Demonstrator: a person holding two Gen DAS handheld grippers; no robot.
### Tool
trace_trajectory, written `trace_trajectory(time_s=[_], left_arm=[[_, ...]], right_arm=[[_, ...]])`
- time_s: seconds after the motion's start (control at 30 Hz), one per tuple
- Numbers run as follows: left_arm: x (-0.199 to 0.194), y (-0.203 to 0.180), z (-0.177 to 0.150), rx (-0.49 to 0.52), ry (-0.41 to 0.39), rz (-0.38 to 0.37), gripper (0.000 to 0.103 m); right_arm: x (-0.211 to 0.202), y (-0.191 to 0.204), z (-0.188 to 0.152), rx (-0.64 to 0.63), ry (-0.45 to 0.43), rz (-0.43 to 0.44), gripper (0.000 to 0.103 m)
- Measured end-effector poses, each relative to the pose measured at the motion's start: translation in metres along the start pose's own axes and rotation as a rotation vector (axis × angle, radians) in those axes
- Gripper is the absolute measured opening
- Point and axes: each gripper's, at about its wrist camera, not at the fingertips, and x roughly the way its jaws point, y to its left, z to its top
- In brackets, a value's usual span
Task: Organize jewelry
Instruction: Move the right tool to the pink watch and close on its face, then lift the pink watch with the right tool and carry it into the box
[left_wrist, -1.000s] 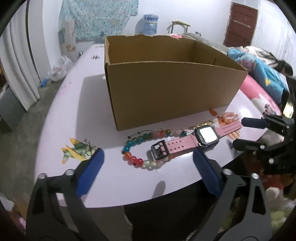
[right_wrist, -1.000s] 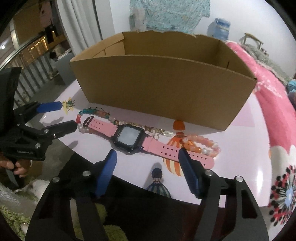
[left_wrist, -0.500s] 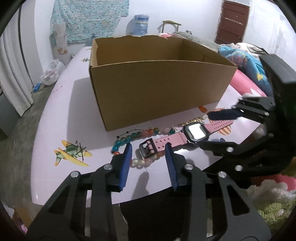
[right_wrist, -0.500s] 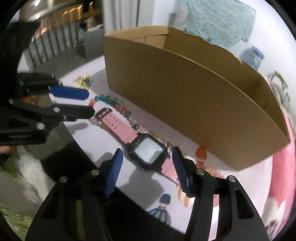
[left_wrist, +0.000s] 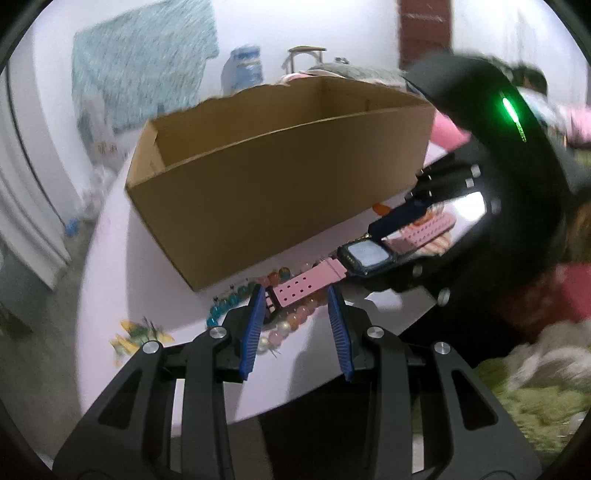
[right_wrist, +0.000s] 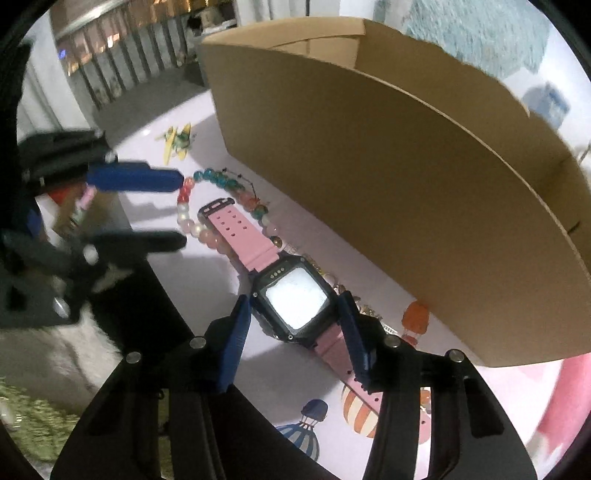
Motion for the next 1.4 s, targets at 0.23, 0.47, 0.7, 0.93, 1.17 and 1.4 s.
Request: trace_trajectory(time_s=[0.23, 0.47, 0.7, 0.93, 1.17, 1.4], left_arm=[[0.014, -0.031, 0.004, 0.205, 0.008, 0.128, 0.034], [0.028, -0.046, 0.006, 0.31, 0.01, 0.169, 0.034], [0.029, -0.047, 0.013, 0.267, 0.023, 0.117, 0.016], [0.029, -0.033, 0.015, 0.19, 0.044, 0.043, 0.005], [0.029, -0.03, 0.012, 0.172, 0.041, 0.017, 0.005], [0.031, -0.03, 0.015, 0.183, 0.025, 0.032, 0.004]], right_arm=[[0.002, -0.037, 0.006, 0.09, 0.0, 0.167, 0.048], [0.001, -0.022, -0.004, 0.091, -0.02, 0.211, 0.048], [-0.002, -0.026, -0.01, 0.141, -0.067, 0.213, 0.048], [-0.021, -0.024, -0.028, 0.19, -0.115, 0.119, 0.048], [-0.03, -0.014, -0.036, 0.115, -0.121, -0.063, 0.039], [-0.024, -0.002, -0.031, 0.036, -0.11, -0.285, 0.008]])
